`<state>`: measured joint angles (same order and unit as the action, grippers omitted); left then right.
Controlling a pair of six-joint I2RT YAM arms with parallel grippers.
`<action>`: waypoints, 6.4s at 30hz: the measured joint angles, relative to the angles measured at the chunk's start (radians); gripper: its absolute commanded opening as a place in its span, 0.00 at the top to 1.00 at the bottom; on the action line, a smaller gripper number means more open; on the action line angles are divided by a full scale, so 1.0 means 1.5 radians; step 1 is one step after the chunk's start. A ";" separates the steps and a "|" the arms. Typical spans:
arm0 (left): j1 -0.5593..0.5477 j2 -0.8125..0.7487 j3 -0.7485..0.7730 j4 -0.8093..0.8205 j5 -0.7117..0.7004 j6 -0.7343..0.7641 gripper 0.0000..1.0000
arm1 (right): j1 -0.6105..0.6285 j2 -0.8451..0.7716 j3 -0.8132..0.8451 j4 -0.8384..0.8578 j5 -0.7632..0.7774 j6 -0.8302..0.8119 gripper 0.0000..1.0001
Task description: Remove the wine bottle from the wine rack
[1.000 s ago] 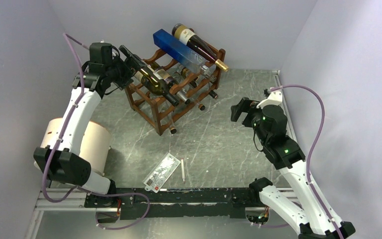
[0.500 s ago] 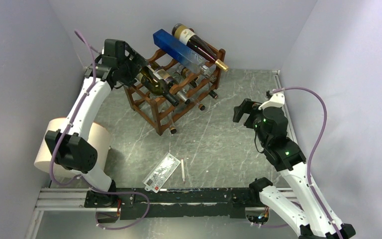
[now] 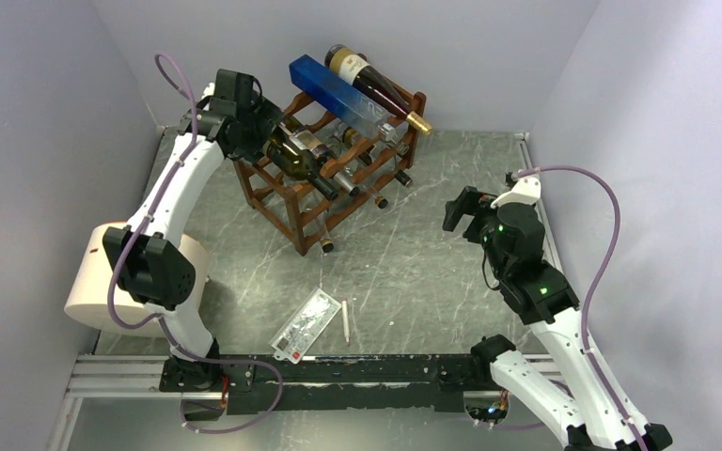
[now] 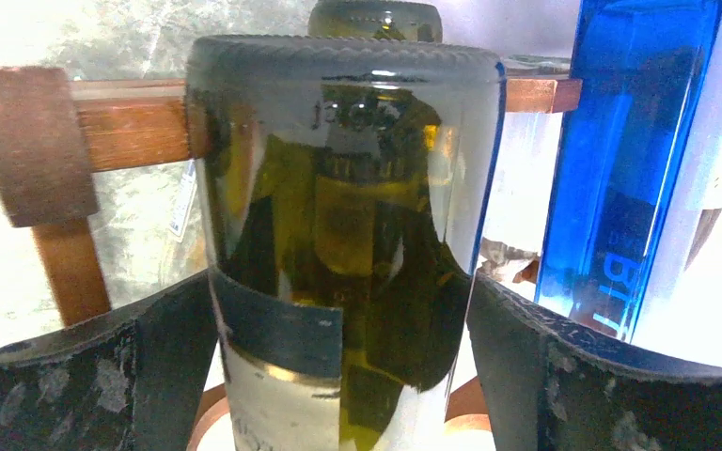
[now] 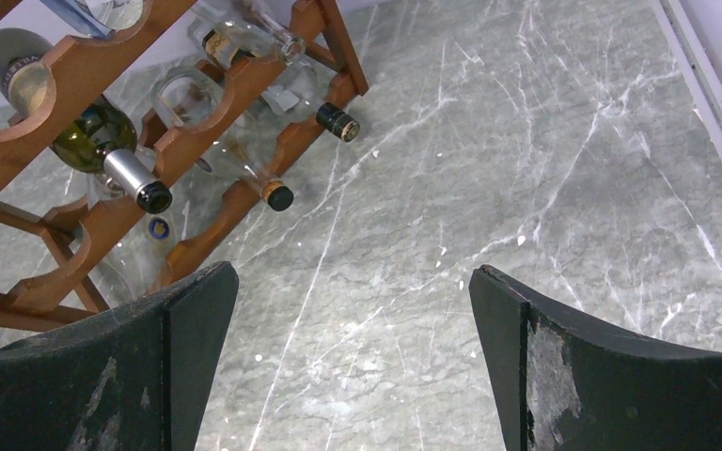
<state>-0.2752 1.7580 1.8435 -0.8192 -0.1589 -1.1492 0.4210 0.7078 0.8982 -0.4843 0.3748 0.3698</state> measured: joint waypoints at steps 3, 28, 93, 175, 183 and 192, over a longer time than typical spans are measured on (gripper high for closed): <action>-0.005 0.011 0.006 0.003 0.000 -0.004 0.05 | 0.000 -0.005 -0.003 -0.001 0.001 0.000 0.00; 0.057 -0.202 -0.233 0.236 0.132 -0.034 0.92 | 0.000 -0.008 -0.009 -0.010 -0.050 -0.029 0.00; 0.030 -0.291 -0.385 0.446 0.719 -0.115 0.70 | 0.483 0.332 0.050 0.517 -0.494 -1.254 0.82; 0.056 -0.575 -0.314 0.125 0.218 0.360 0.01 | -0.144 0.094 -0.183 0.362 0.122 -0.220 1.00; 0.056 -0.574 -0.315 0.134 0.232 0.360 0.01 | -0.195 0.105 -0.186 0.393 0.156 -0.231 1.00; 0.056 -0.566 -0.315 0.135 0.245 0.360 0.01 | -0.315 0.127 -0.186 0.411 0.153 -0.201 1.00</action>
<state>-0.1913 0.9089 1.3712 -0.6163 0.2092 -0.6098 -0.0517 0.8982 0.6186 0.1322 0.6041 0.0685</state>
